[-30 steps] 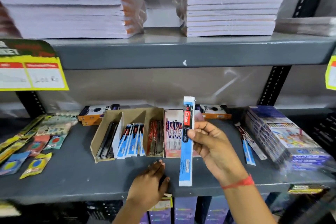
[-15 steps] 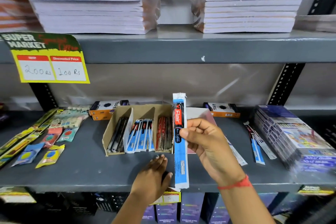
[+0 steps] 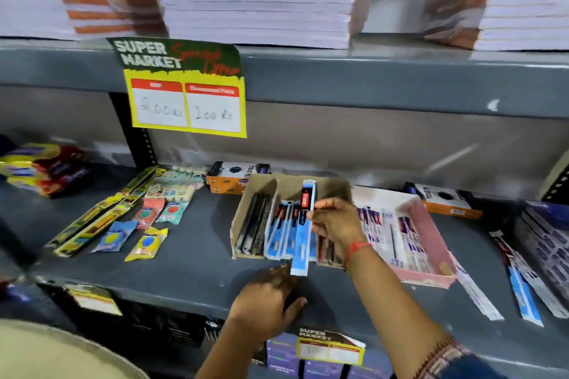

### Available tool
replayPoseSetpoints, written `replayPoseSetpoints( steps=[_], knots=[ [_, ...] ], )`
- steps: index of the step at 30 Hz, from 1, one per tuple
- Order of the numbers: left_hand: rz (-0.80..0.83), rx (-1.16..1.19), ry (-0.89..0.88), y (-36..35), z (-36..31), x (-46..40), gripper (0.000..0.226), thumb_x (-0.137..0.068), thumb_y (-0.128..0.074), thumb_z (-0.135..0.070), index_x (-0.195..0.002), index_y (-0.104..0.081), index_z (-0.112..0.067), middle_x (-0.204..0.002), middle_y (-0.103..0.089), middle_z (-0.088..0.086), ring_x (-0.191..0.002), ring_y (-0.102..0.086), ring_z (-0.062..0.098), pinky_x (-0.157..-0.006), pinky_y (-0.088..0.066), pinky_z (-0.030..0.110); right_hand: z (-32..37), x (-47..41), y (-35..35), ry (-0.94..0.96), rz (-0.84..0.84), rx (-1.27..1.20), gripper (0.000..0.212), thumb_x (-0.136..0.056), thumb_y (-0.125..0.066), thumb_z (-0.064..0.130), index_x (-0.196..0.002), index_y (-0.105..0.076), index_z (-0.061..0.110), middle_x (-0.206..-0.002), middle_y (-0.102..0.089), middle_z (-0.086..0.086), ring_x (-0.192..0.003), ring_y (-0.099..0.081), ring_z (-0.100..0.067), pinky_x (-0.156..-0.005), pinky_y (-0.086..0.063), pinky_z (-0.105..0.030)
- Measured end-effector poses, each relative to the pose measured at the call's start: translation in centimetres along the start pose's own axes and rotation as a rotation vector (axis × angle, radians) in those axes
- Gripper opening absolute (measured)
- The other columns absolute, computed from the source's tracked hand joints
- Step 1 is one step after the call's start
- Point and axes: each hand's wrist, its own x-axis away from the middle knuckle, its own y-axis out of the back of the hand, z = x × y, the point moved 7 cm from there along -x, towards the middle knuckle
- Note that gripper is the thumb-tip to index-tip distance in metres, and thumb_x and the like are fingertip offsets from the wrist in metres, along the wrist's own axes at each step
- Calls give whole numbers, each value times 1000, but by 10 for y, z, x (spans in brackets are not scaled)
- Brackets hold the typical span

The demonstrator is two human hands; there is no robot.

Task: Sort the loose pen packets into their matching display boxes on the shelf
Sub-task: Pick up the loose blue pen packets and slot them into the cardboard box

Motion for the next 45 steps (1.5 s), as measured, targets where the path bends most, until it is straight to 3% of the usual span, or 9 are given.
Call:
replayPoseSetpoints(
  steps=[5,8,10,13,20,27,31,41,45],
  knots=[
    [-68,157,-3,1,13,0,53,-82,-35,-46,-116,-65,-19,-120,-66,-2,-106,-63,13,-82,-50,20,-1,-76,-29,7,-66,447,37,-81,-58,-7,-60,-47,21,-105,-64,-29,-81,-55,-23,-77,-54,-37],
    [-121,159,-36,-8,17,0,51,-80,-39,-46,-114,-66,-19,-116,-68,-3,-103,-64,12,-79,-52,20,-11,-98,-50,1,-30,616,32,-86,-52,-5,-61,-45,14,-78,-57,-20,-77,-55,-25,-67,-53,-21],
    [-133,161,-44,-8,16,2,51,-80,-39,-45,-115,-65,-19,-118,-67,-3,-105,-63,12,-82,-51,20,-8,-98,-63,6,-21,792,16,-87,-51,-1,-75,-61,2,-91,-64,-25,-88,-63,-33,-55,-46,-17],
    [-182,129,-40,-3,16,1,50,-80,-37,-43,-114,-66,-19,-117,-67,-4,-105,-63,12,-81,-49,19,-9,-94,-78,-1,28,1022,31,-91,-44,-3,-117,-57,-14,-129,-58,-26,-118,-55,-36,-72,-47,-18],
    [-206,135,-73,-4,16,0,50,-84,-38,-38,-119,-62,-11,-121,-65,6,-111,-60,19,-90,-48,27,-10,-93,-78,113,-8,1390,28,-87,-48,-4,-112,-60,-10,-113,-67,-25,-107,-64,-36,-91,-50,-39],
    [-214,119,-77,-3,13,1,47,-85,-35,-32,-115,-65,-12,-117,-67,6,-103,-65,20,-84,-52,31,20,-58,-41,341,-150,1247,33,-89,-41,2,-113,-64,0,-115,-67,-24,-107,-63,-39,-89,-50,-39],
    [-238,38,-28,3,2,-2,48,-78,-36,-31,-100,-73,-9,-101,-73,4,-89,-70,17,-72,-55,28,31,-20,26,566,-423,1051,32,-87,-45,9,-111,-67,6,-116,-63,-22,-106,-60,-41,-88,-49,-42],
    [-74,41,-205,-21,-131,-33,58,-82,-29,-39,-109,-68,-6,-113,-69,10,-103,-65,21,-86,-51,31,16,38,197,318,-789,1022,30,-86,-44,2,-107,-65,-4,-111,-61,-32,-104,-58,-45,-86,-46,-45],
    [41,25,-262,-28,-150,-46,68,-95,-17,-52,-147,-19,-8,-156,-15,8,-142,-12,20,-114,-6,29,-7,52,256,6,-798,1163,34,-87,-45,3,-117,-56,-6,-125,-55,-31,-118,-51,-43,-95,-44,-45]
  ],
)
